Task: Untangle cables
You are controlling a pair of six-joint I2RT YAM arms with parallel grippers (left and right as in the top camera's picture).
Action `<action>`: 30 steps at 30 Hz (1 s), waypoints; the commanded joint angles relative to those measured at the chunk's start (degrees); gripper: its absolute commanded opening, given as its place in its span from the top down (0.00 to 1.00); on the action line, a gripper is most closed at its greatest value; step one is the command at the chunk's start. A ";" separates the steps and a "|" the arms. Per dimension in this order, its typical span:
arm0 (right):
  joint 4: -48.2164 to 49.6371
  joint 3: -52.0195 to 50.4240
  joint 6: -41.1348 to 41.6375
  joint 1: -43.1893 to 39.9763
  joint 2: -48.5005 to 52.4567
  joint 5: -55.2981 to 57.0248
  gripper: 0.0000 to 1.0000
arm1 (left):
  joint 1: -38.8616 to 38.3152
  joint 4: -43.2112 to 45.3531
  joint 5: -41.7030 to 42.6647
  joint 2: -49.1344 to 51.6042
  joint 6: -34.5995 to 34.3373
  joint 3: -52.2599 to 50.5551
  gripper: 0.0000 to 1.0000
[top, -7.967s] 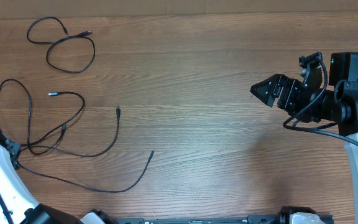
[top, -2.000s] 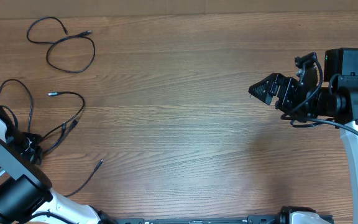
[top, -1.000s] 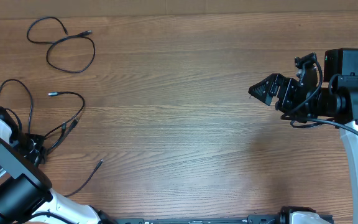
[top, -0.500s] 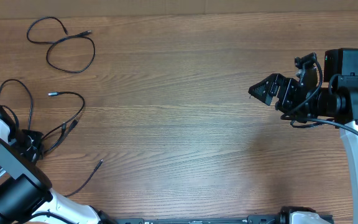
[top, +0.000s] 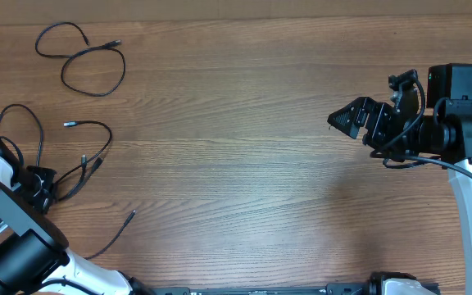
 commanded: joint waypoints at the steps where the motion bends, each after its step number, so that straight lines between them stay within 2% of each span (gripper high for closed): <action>1: 0.09 0.79 0.17 -0.20 0.17 0.33 0.00 | -0.04 0.83 1.68 0.20 0.31 1.27 0.96; 17: -0.37 0.79 1.49 -0.15 0.17 0.33 0.00 | -0.17 7.34 7.08 0.20 6.25 1.09 0.96; 24: -0.09 0.79 1.51 -0.15 0.17 0.33 0.00 | -1.84 6.91 8.28 0.46 6.08 1.05 0.96; 28: -0.15 0.79 1.60 -0.15 0.17 0.33 0.00 | -3.45 6.36 4.94 0.98 4.66 1.05 0.96; 30: -0.20 0.79 1.92 -0.15 0.17 0.33 0.00 | -3.91 5.18 -2.51 0.98 1.51 1.05 0.96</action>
